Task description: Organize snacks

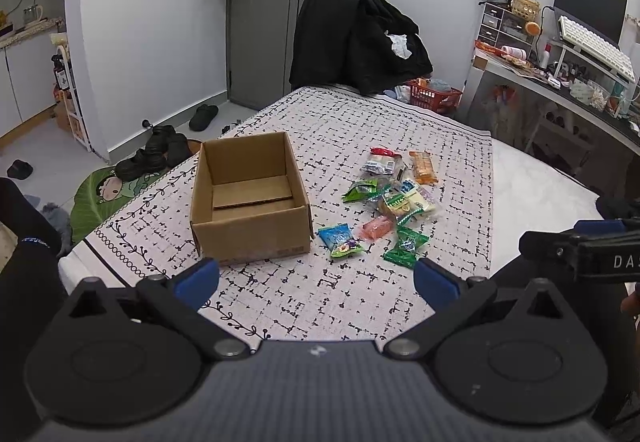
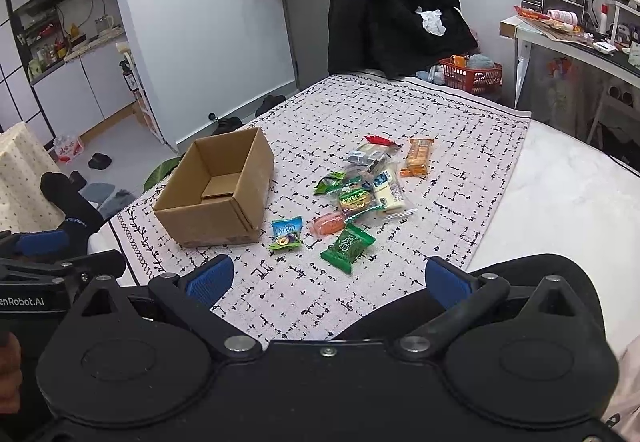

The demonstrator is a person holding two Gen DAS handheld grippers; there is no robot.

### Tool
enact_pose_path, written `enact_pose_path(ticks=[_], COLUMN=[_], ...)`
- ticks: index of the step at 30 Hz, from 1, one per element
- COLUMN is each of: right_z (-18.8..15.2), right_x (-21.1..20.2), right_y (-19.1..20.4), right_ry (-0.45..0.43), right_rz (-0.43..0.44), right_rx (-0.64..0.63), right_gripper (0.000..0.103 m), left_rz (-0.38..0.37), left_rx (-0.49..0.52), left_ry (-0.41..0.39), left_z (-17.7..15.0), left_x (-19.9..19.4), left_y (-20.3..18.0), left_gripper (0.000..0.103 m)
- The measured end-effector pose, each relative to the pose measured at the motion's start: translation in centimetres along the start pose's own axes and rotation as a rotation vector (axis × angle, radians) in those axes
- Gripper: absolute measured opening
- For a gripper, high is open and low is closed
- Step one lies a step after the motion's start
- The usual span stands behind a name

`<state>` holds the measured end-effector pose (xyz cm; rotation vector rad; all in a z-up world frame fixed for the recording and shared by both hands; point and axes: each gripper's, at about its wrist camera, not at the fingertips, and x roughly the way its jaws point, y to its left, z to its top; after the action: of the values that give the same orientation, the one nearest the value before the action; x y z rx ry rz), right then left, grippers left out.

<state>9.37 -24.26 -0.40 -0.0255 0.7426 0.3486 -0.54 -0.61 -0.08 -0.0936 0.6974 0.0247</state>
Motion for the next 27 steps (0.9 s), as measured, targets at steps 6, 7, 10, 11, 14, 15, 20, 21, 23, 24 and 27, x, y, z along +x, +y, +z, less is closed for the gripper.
enact_pose_path(ticks=[6, 7, 10, 11, 14, 15, 20, 21, 23, 24, 27], right_z=[0.14, 0.19, 0.15, 0.13, 0.17, 0.19, 0.17, 0.17, 0.19, 0.21, 0.24], right_x=[-0.25, -0.25, -0.22, -0.18, -0.04, -0.06, -0.02, -0.03, -0.07, -0.08, -0.09], right_y=[-0.12, -0.14, -0.10, -0.09, 0.07, 0.12, 0.48, 0.55, 0.68, 0.72, 0.54], right_ry=[-0.009, -0.010, -0.012, -0.010, -0.005, -0.006, -0.005, -0.005, -0.008, -0.009, -0.014], right_rz=[0.003, 0.003, 0.001, 0.001, -0.004, -0.005, 0.004, 0.005, 0.003, 0.004, 0.001], right_rx=[0.005, 0.005, 0.009, 0.012, 0.007, 0.004, -0.007, -0.009, -0.012, -0.012, -0.006], right_gripper=[0.103, 0.103, 0.103, 0.103, 0.103, 0.103, 0.103, 0.103, 0.103, 0.103, 0.103], left_rz=[-0.003, -0.006, -0.007, -0.007, -0.011, -0.012, -0.009, -0.010, -0.010, -0.012, -0.018], left_rx=[0.002, 0.004, 0.004, 0.003, -0.005, -0.006, -0.012, -0.013, -0.013, -0.014, -0.014], left_ry=[-0.001, -0.002, -0.008, -0.010, -0.015, -0.016, -0.015, -0.015, -0.015, -0.015, -0.015], left_z=[0.13, 0.08, -0.05, -0.03, 0.03, -0.01, -0.05, -0.02, -0.03, -0.03, -0.08], left_x=[-0.06, -0.04, -0.07, -0.13, -0.28, -0.32, -0.30, -0.32, -0.33, -0.33, -0.44], left_y=[-0.13, -0.17, -0.20, -0.22, 0.03, 0.11, 0.33, 0.38, 0.38, 0.44, 0.46], left_gripper=[0.103, 0.103, 0.103, 0.103, 0.103, 0.103, 0.103, 0.103, 0.103, 0.103, 0.103])
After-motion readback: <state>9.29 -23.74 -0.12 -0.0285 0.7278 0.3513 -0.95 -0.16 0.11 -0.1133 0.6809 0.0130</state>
